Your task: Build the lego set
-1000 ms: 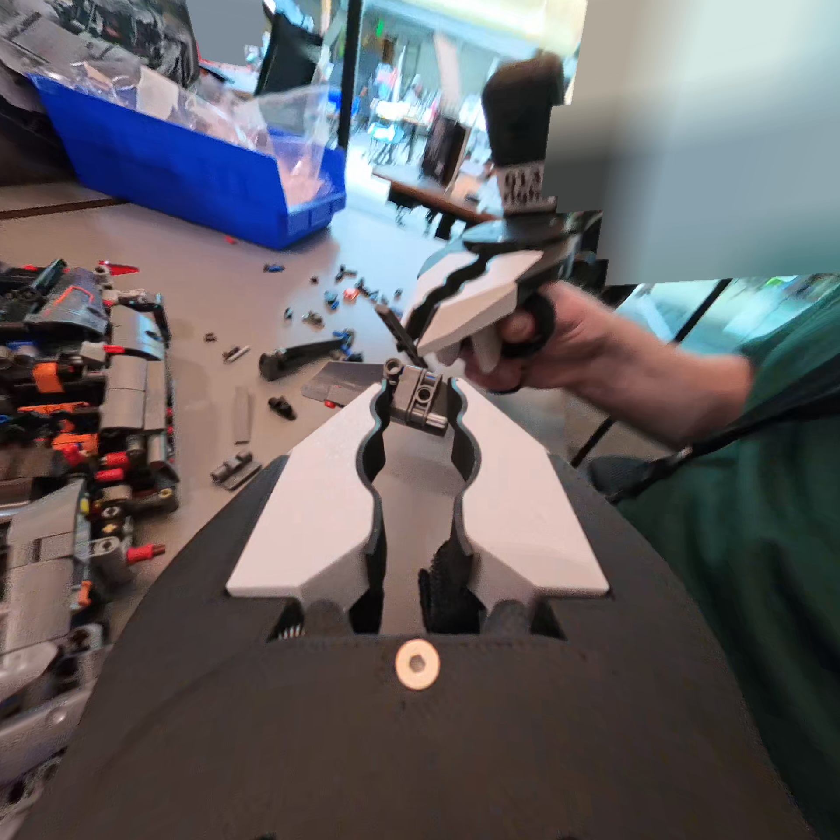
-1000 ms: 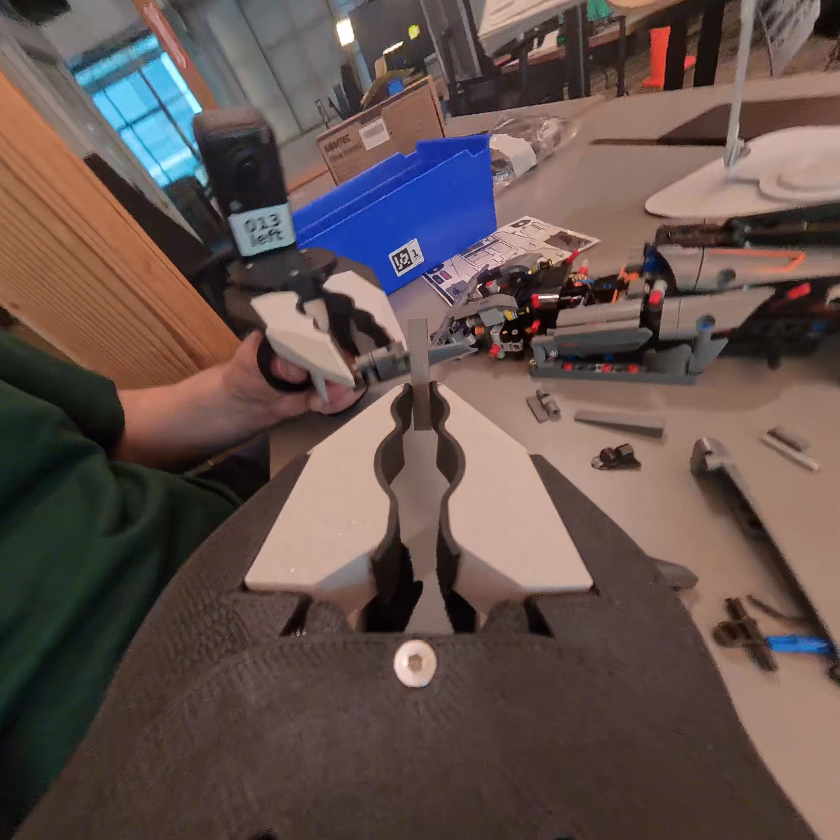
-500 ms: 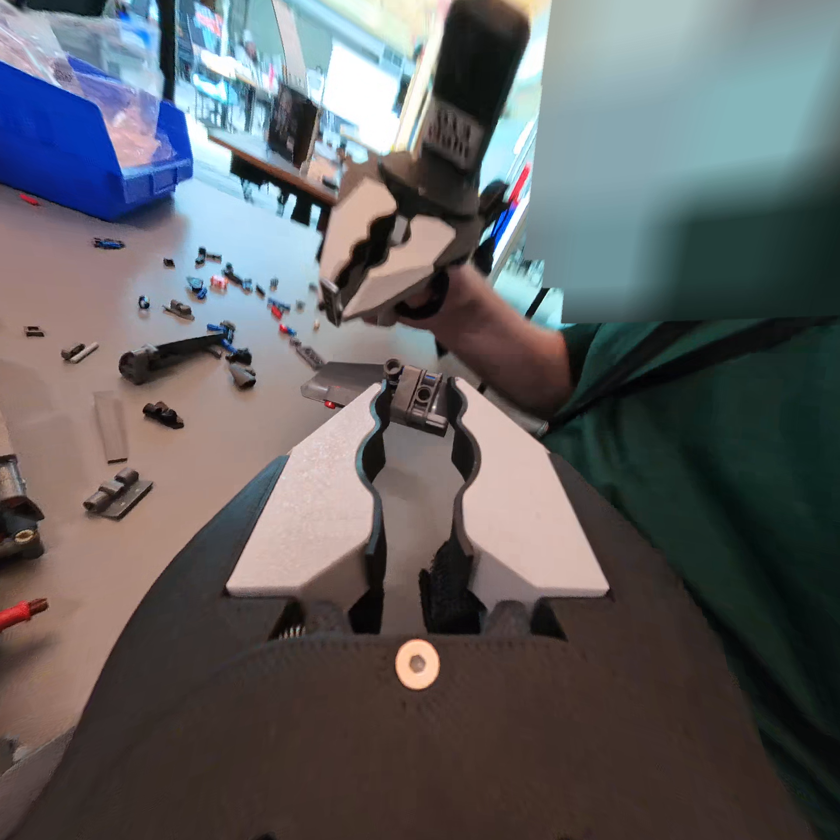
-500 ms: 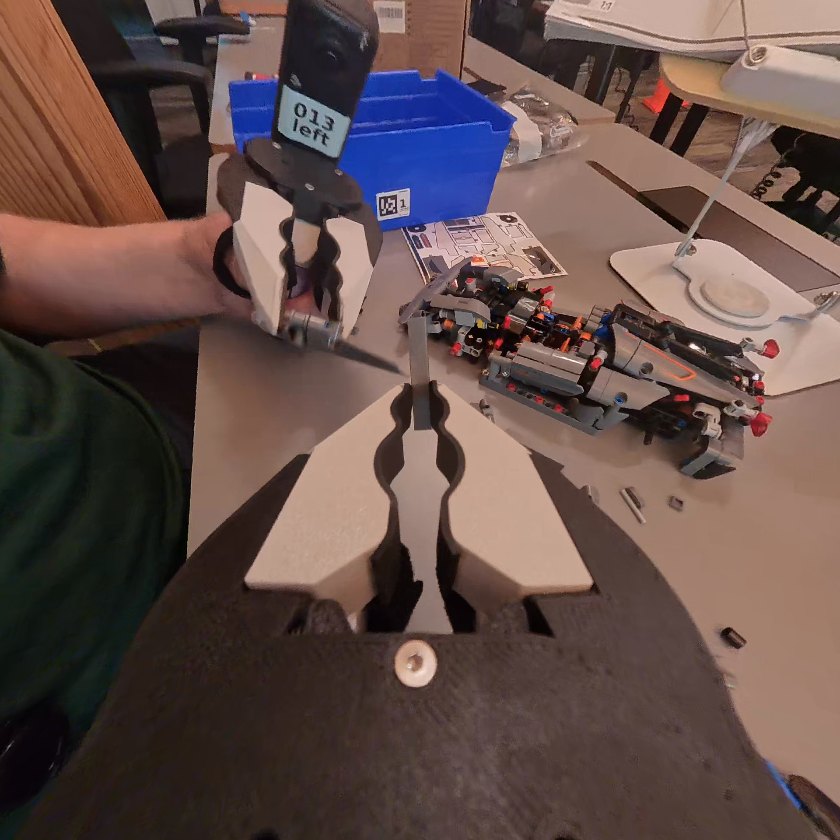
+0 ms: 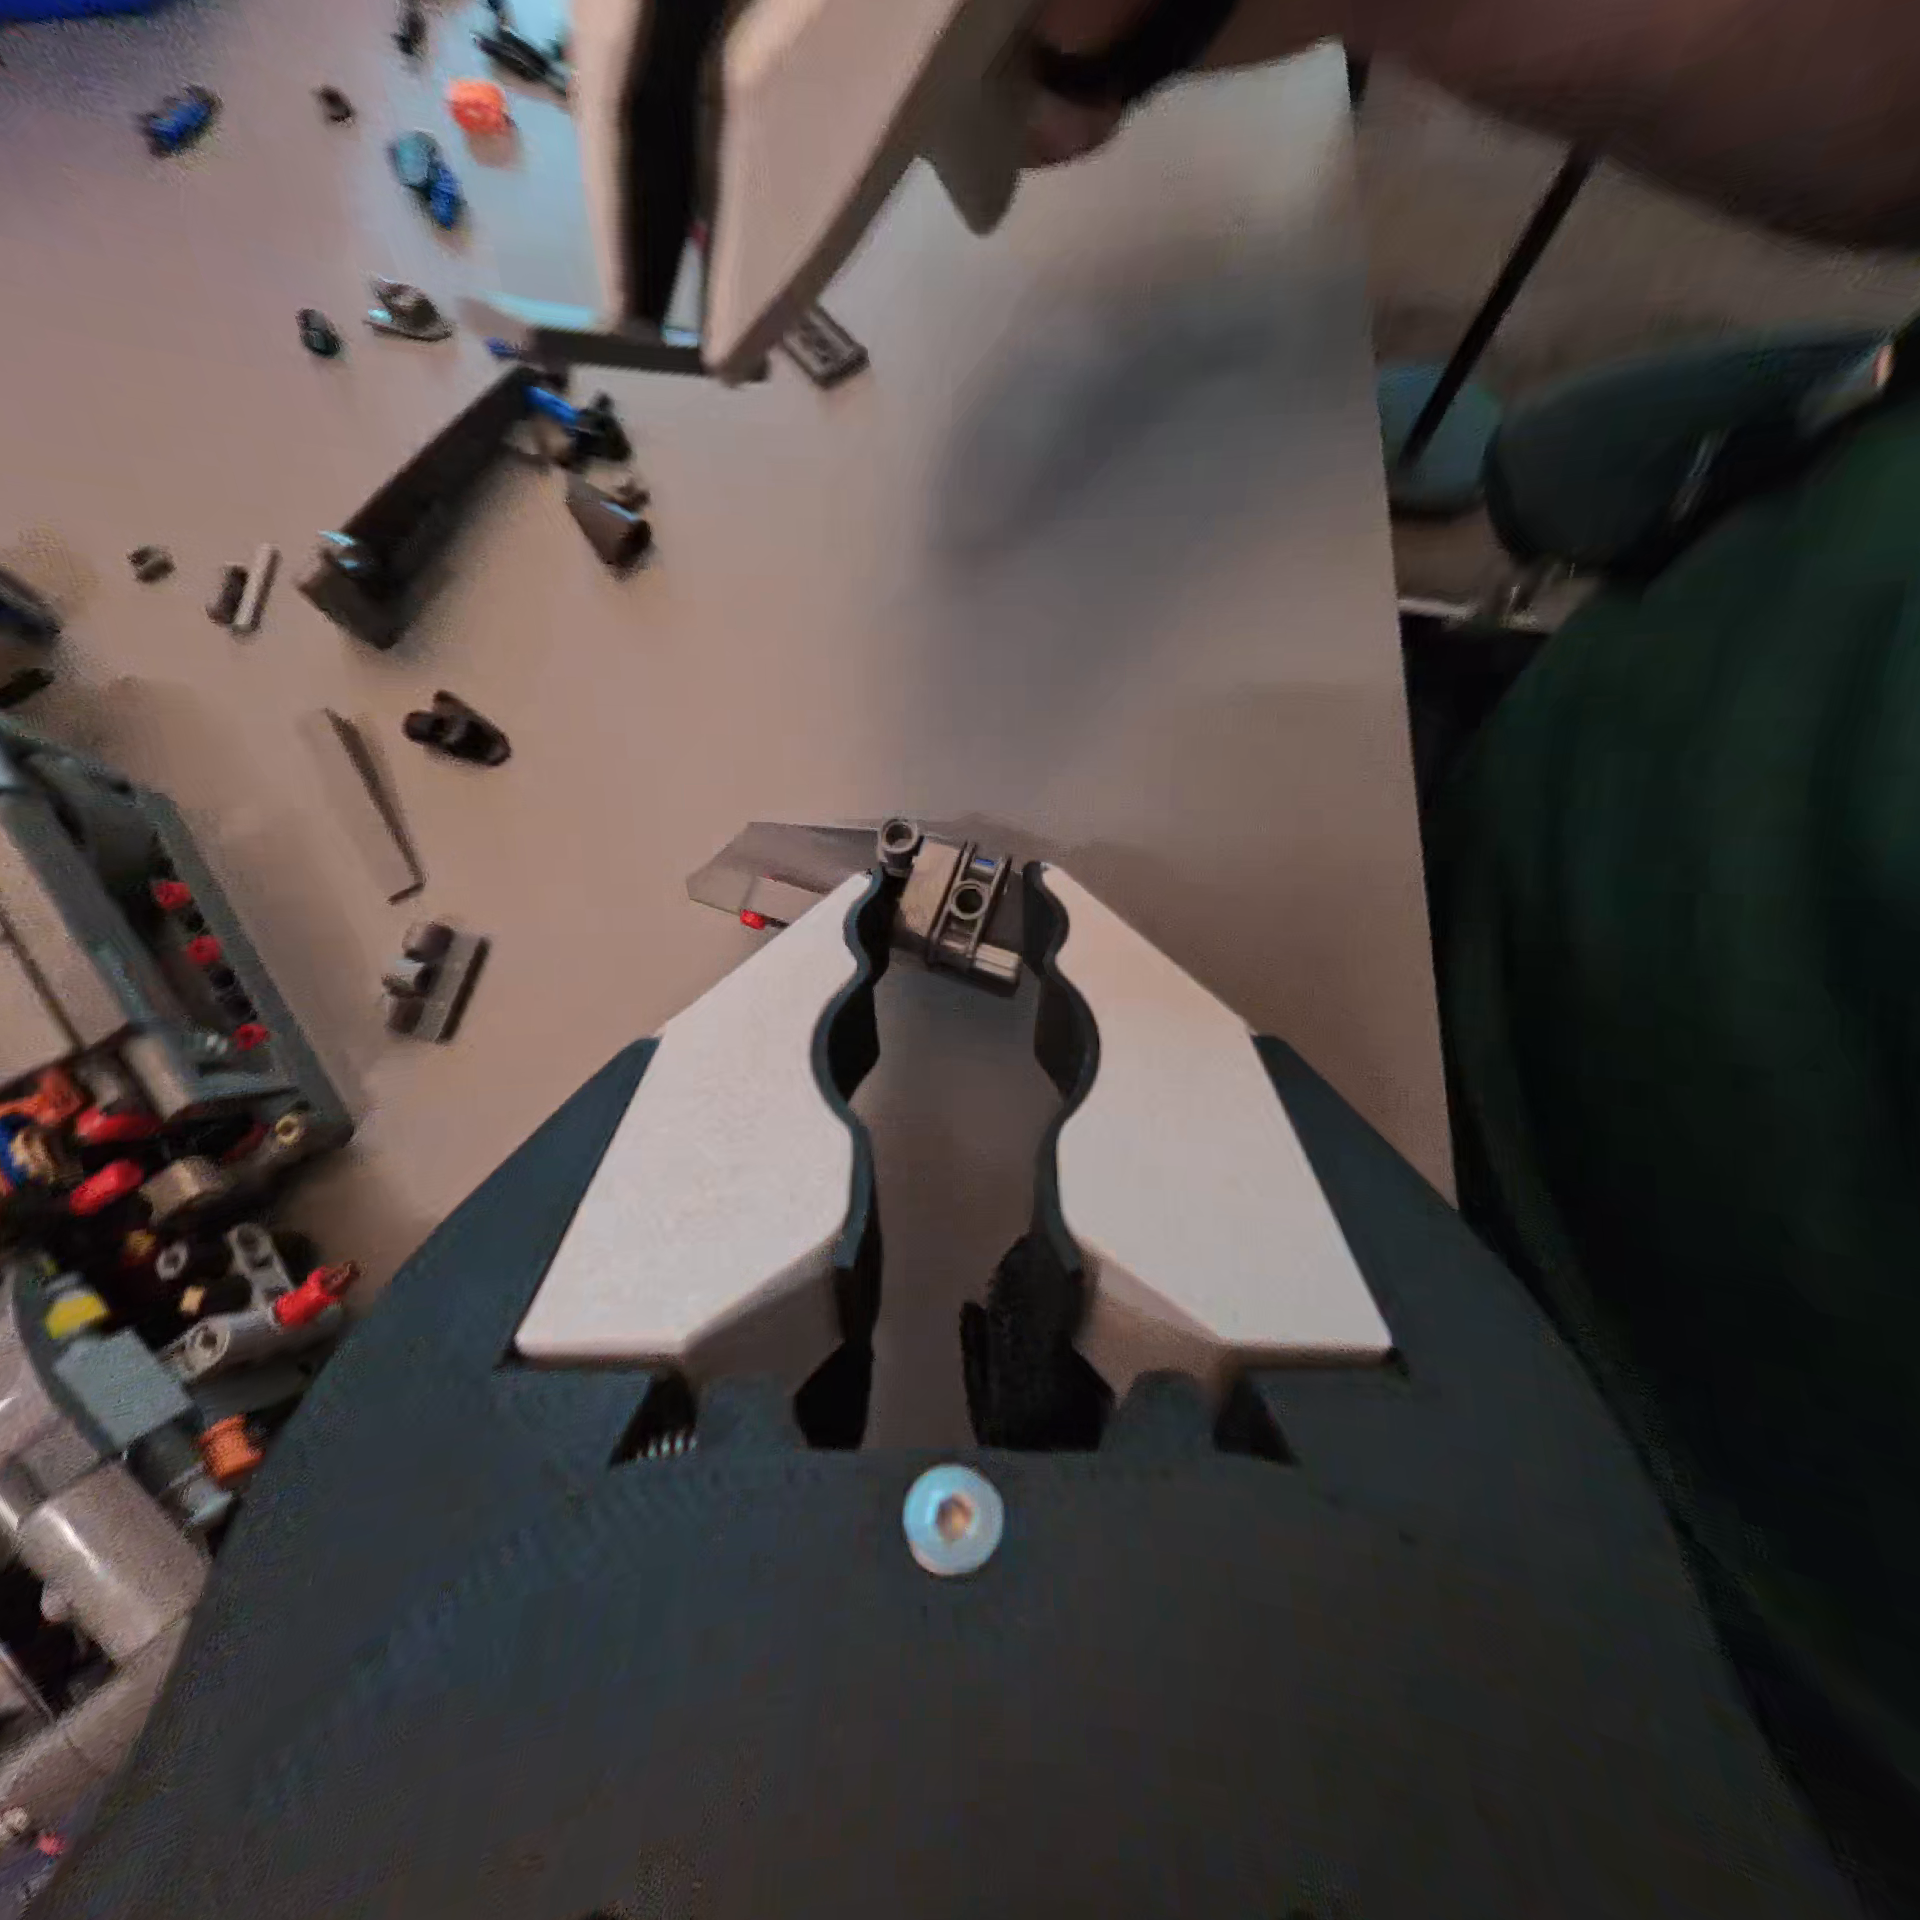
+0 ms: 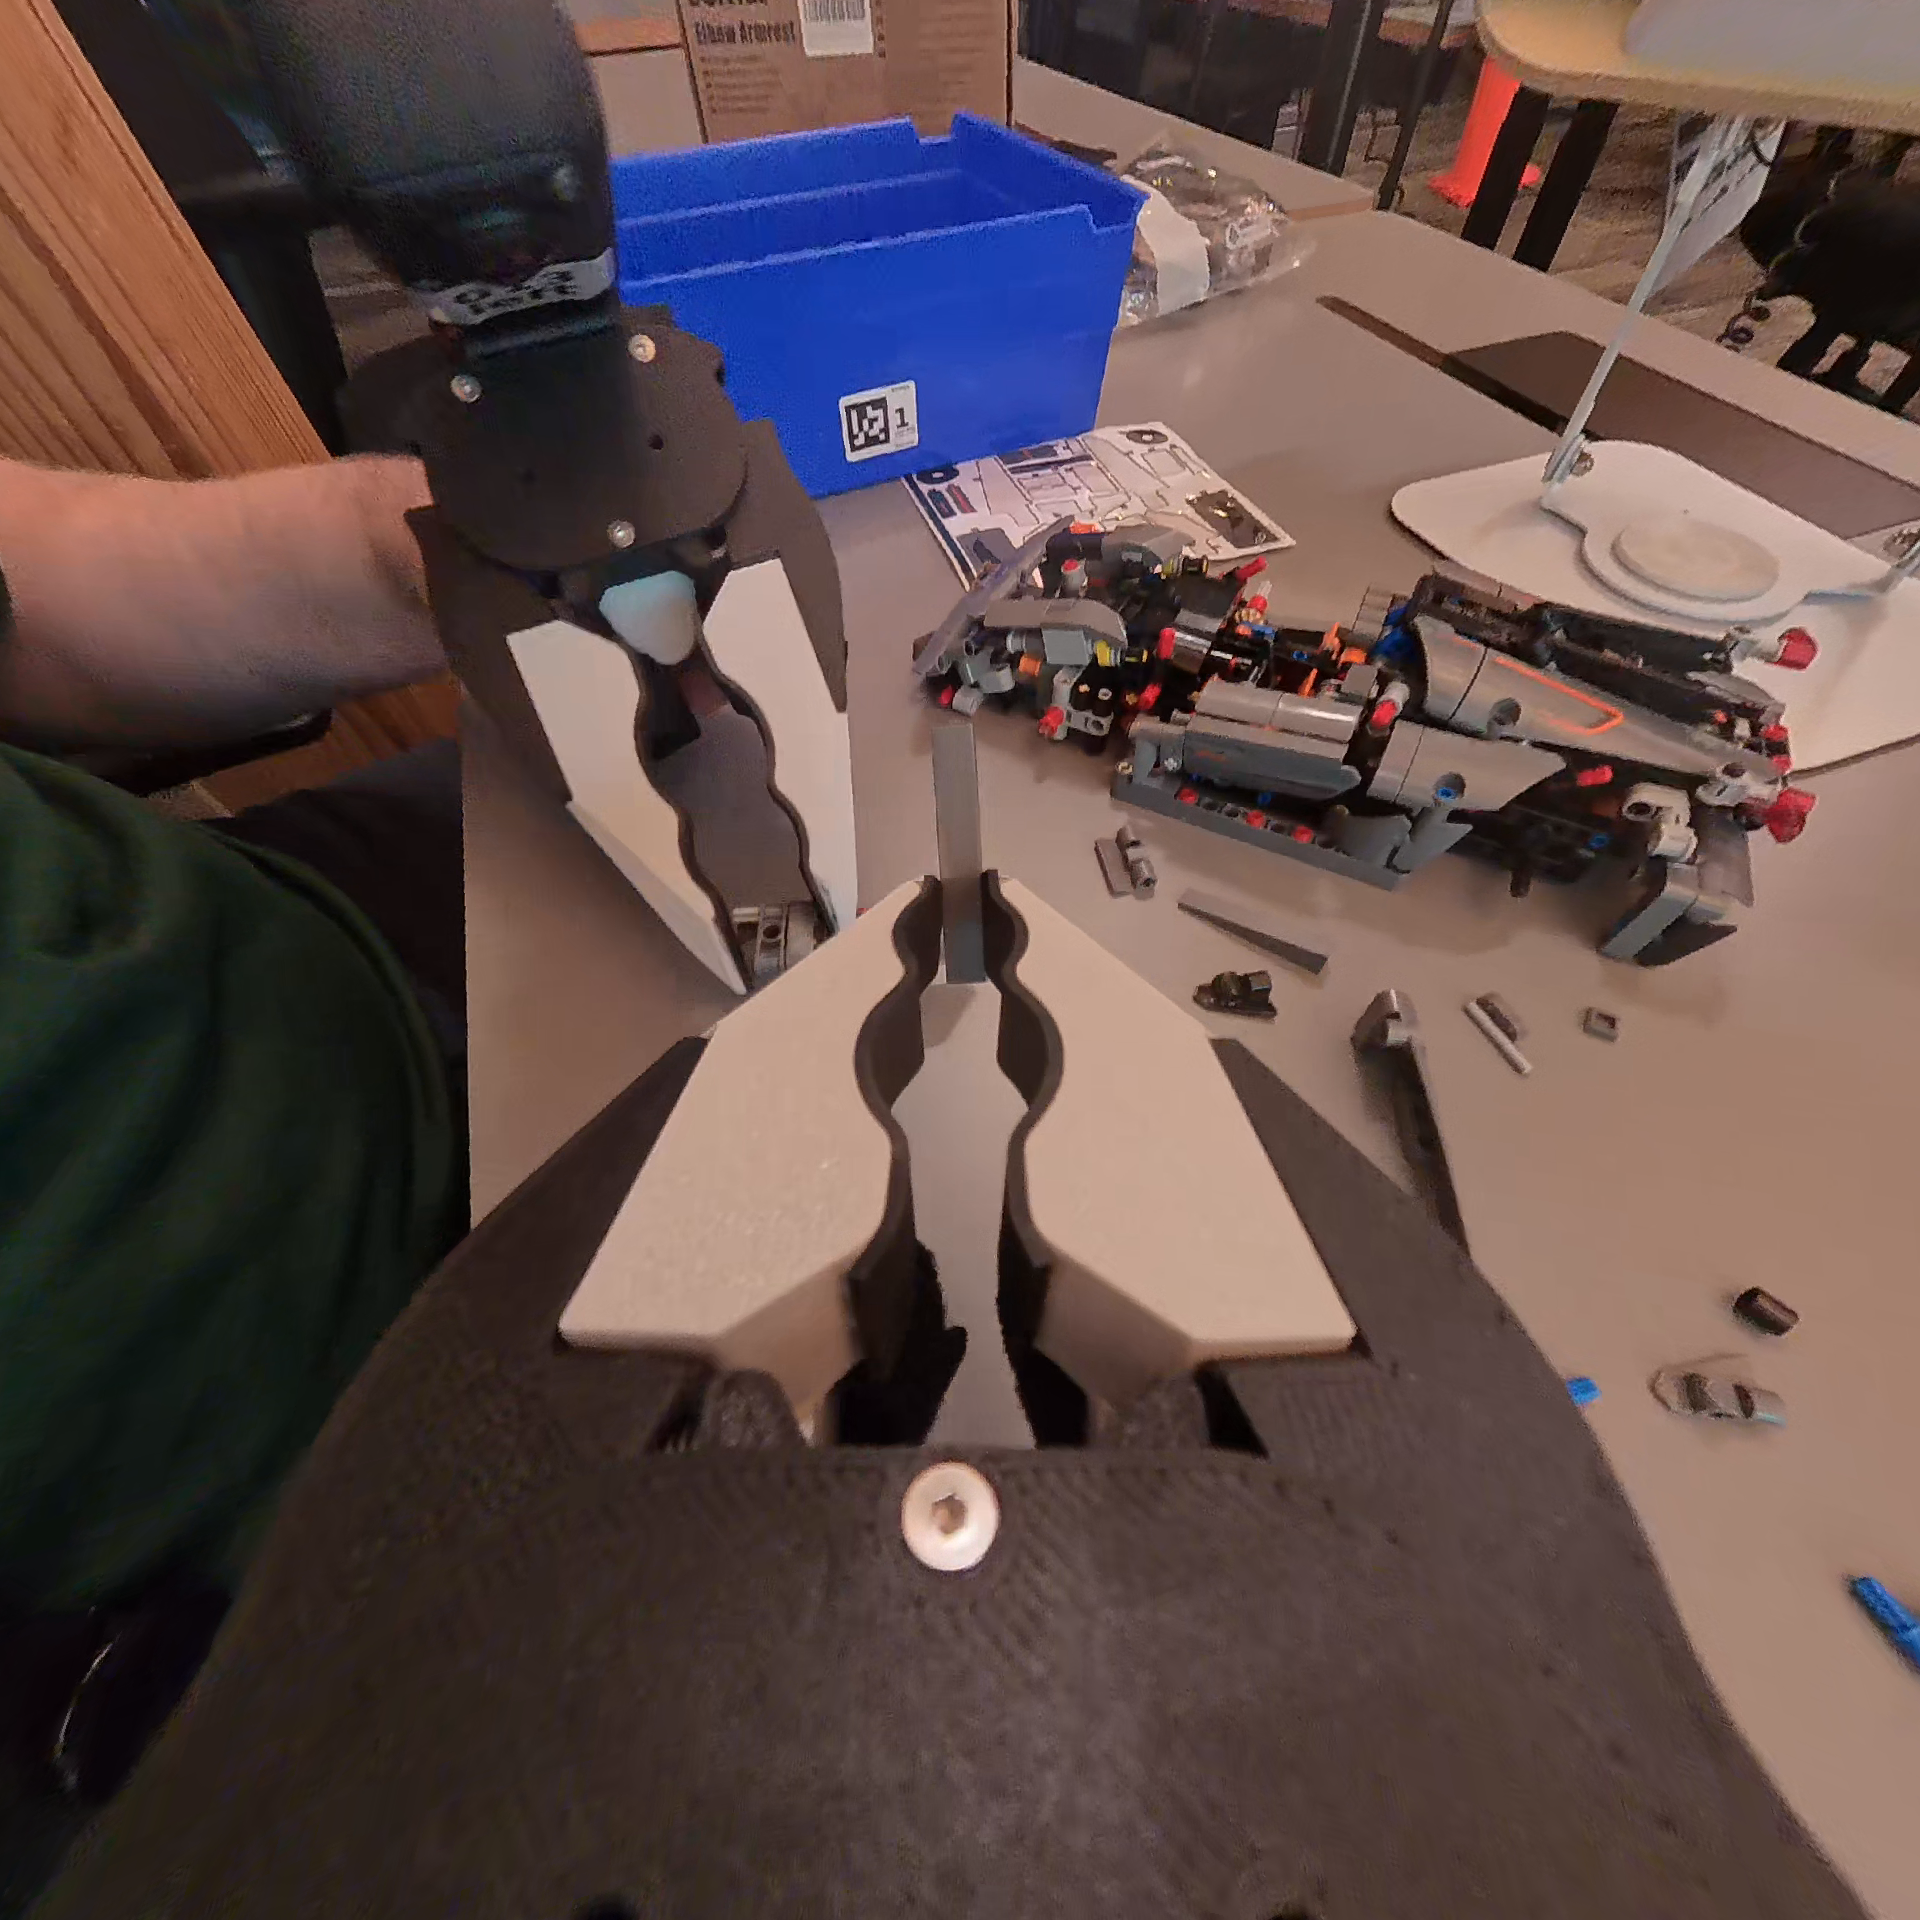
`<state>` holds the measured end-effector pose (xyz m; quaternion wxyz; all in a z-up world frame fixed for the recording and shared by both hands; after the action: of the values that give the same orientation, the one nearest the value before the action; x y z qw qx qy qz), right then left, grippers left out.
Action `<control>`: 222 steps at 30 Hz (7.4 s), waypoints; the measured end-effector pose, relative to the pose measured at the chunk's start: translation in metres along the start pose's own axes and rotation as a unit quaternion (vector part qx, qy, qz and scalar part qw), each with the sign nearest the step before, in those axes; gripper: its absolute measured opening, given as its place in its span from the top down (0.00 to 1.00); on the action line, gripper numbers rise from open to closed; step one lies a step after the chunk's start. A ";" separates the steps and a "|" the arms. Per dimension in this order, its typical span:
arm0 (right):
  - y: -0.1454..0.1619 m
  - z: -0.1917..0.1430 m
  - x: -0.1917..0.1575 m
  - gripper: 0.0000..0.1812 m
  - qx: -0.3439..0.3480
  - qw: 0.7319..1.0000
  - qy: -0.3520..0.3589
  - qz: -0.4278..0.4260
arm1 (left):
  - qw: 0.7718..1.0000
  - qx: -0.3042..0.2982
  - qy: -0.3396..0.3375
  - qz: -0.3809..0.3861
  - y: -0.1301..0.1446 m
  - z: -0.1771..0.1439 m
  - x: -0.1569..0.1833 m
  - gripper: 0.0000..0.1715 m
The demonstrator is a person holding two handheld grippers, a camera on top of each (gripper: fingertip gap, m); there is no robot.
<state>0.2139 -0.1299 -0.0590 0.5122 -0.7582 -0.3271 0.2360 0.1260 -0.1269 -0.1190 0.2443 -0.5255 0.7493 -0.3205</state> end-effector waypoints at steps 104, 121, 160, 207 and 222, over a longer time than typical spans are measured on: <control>0.050 0.058 -0.011 0.97 -0.389 0.860 -0.308 0.121 | 0.929 -0.048 -0.191 0.315 0.020 0.004 -0.003 0.87; 0.053 0.060 -0.012 0.97 -0.411 0.823 -0.359 0.160 | 0.902 -0.052 -0.229 0.363 0.022 0.004 0.002 0.87; 0.056 0.062 -0.019 0.94 -0.231 0.957 -0.061 -0.162 | 0.962 -0.039 -0.159 0.219 0.019 0.007 -0.007 0.87; -0.026 0.043 -0.006 0.95 -0.058 0.943 0.152 -0.290 | 0.934 0.302 -0.066 -0.179 -0.031 -0.064 -0.038 0.82; -0.057 0.038 0.008 0.91 0.026 0.941 0.193 -0.275 | 0.922 0.332 -0.174 -0.096 -0.054 -0.087 -0.053 0.92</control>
<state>0.1784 -0.0859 -0.0201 0.6297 -0.6565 -0.4114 -0.0569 0.1158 -0.0701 -0.0189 0.4992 -0.5310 0.4913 -0.4769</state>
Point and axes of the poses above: each gripper's, where its closed fingertips meet, z out along the fingers, y out of its underside, x = y × z across the jaws, the point moved 3 cm from there along -z, back along the fingers, and after that the axes turned 1 degree about y, right-handed, at the moved point
